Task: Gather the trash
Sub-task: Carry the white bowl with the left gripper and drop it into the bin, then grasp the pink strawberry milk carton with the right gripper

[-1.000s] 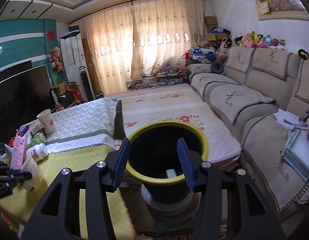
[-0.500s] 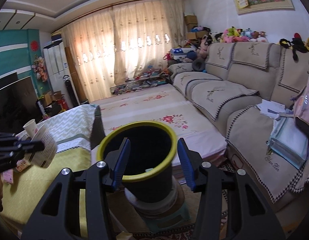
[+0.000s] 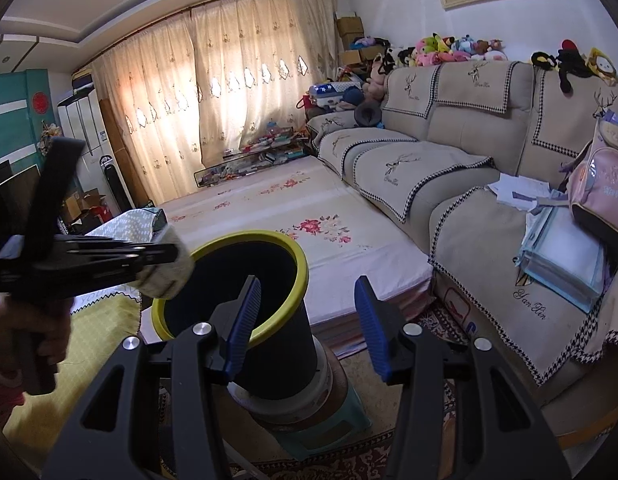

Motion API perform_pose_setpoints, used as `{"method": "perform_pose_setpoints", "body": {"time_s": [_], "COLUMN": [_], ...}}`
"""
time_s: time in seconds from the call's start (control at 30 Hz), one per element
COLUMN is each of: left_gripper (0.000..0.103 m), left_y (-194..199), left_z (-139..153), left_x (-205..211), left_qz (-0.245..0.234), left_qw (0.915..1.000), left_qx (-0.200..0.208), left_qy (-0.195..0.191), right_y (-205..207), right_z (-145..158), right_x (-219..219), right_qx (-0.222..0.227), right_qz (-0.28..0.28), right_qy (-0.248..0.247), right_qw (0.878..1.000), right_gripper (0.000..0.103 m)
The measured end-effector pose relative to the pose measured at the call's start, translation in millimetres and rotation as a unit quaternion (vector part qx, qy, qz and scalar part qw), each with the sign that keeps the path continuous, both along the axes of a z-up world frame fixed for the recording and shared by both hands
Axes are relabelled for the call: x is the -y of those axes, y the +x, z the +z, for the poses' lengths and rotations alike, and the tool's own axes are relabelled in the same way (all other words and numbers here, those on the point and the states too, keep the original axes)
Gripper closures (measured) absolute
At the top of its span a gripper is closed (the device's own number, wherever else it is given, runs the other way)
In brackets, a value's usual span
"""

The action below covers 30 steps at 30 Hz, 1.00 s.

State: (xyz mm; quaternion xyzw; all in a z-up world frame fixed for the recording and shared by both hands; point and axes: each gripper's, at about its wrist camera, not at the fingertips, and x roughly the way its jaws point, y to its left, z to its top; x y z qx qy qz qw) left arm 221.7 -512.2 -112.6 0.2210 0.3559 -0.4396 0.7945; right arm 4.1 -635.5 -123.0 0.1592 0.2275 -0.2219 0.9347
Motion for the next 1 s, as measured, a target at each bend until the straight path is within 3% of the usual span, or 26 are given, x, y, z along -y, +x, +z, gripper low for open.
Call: {"method": "perform_pose_setpoints", "body": {"time_s": [0.13, 0.27, 0.6, 0.7, 1.0], "left_gripper": [0.051, 0.048, 0.02, 0.012, 0.008], "left_y": [13, 12, -51, -70, -115], "left_z": [-6, 12, 76, 89, 107], "left_x": [11, -6, -129, -172, -309], "left_qz": [0.018, 0.031, 0.07, 0.095, 0.22], "left_qw": [0.9998, 0.9991, 0.9914, 0.9863, 0.9598], "left_qx": [0.005, 0.004, 0.049, 0.068, 0.116], "left_qy": [-0.001, -0.027, -0.1, -0.116, -0.13], "right_y": [2, 4, 14, 19, 50], "right_z": [-1, -2, 0, 3, 7], "right_x": [1, -1, -16, -28, -96], "right_qx": [-0.002, -0.003, -0.004, -0.005, -0.016], "right_qz": [0.002, 0.004, 0.034, 0.048, 0.128], "right_qy": [0.004, 0.004, 0.0, -0.005, -0.015], "right_qw": [1.0, 1.0, 0.999, 0.999, 0.992], "right_gripper": [0.055, 0.054, 0.053, 0.052, 0.05]}}
